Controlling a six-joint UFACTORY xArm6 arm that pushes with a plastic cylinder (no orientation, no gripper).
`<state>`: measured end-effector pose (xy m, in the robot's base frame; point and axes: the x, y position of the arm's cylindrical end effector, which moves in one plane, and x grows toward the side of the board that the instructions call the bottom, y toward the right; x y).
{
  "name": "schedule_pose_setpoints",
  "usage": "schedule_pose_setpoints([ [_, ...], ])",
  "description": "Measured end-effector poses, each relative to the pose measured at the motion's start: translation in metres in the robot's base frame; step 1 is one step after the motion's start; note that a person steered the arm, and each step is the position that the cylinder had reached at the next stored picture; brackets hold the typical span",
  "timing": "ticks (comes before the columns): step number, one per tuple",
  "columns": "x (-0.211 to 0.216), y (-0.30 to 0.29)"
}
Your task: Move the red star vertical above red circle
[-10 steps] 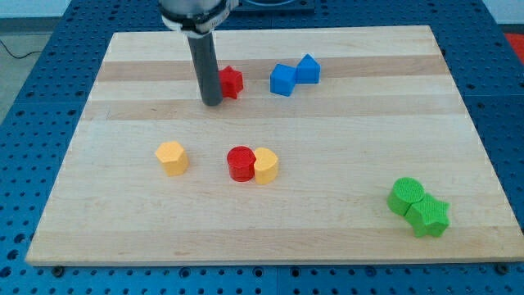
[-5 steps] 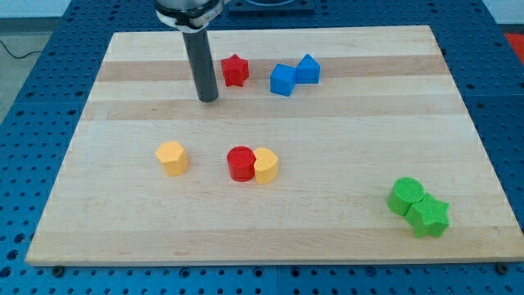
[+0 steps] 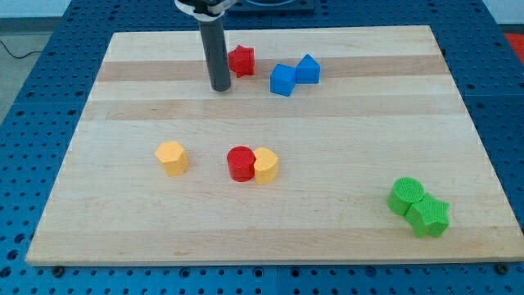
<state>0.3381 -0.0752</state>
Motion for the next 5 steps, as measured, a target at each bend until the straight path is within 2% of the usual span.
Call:
schedule_pose_setpoints([
  [2, -0.052, 0.017],
  [3, -0.058, 0.017],
  [5, 0.048, 0.029],
])
